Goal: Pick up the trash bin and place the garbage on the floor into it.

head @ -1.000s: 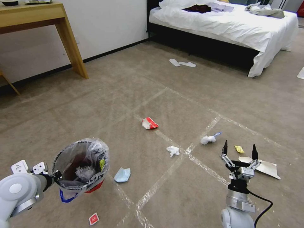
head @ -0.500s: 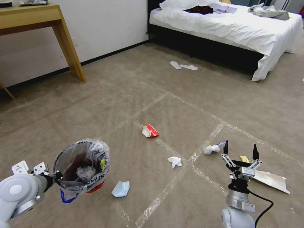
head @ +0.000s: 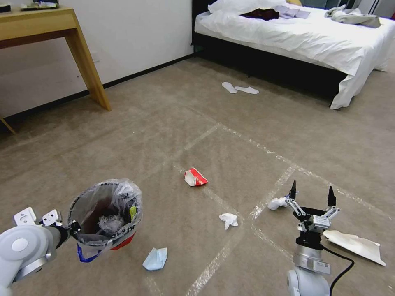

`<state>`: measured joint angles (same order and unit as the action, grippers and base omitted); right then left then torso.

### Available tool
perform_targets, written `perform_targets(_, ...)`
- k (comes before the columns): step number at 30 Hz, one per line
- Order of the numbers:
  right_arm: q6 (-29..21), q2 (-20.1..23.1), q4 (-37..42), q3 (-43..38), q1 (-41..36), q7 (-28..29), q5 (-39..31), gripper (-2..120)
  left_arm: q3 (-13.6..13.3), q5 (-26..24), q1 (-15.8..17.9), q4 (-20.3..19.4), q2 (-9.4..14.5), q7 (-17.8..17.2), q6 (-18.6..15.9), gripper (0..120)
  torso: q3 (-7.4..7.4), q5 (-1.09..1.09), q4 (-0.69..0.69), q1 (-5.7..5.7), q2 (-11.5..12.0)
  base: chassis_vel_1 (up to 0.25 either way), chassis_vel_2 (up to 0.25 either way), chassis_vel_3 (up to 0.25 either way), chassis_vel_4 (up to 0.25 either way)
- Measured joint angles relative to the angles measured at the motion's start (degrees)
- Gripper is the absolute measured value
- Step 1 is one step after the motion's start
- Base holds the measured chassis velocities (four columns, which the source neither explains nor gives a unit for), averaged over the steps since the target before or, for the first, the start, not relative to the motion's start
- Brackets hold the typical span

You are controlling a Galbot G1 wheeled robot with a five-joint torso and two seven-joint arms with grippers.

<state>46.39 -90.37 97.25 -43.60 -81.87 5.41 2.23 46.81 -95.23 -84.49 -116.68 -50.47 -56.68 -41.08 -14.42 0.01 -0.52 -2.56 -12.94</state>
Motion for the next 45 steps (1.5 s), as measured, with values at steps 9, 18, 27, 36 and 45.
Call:
perform_targets(9,0.0,1.8,-1.0,-1.2,1.5,1.3,1.8,100,-0.1,0.0,0.2,0.2,0.5,0.2,0.0,1,0.01,0.01,0.02,0.00,0.0,-0.040,0.044,0.045,-0.043)
perform_targets(18,-1.4,9.8,-3.4,-3.8,3.3,-2.9,1.8,100,0.0,0.0,0.1,0.2,0.9,0.5,0.0,1,0.01,0.02,0.00,0.00,0.0,0.000,0.000,0.000,0.000)
perform_targets(27,-3.7,25.5,-10.8,-5.6,3.8,-18.9,-7.3,100,0.0,0.1,-0.1,-0.2,1.2,0.7,0.0,1,0.01,0.08,0.02,0.00,0.0,0.000,0.000,0.000,0.000)
perform_targets(36,-10.5,47.7,-27.6,-8.0,10.3,-21.8,-8.2,100,0.0,1.2,-0.6,0.0,0.5,1.8,-0.2,1,0.00,0.00,0.06,0.00,0.0,0.000,0.000,0.000,0.000)
perform_targets(45,-8.4,55.4,-40.8,-0.8,12.3,-57.4,-28.2,100,-3.1,1.2,2.1,1.7,2.0,2.4,-0.2,1,0.01,0.01,0.03,0.00,0.0,0.000,0.000,0.000,0.000)
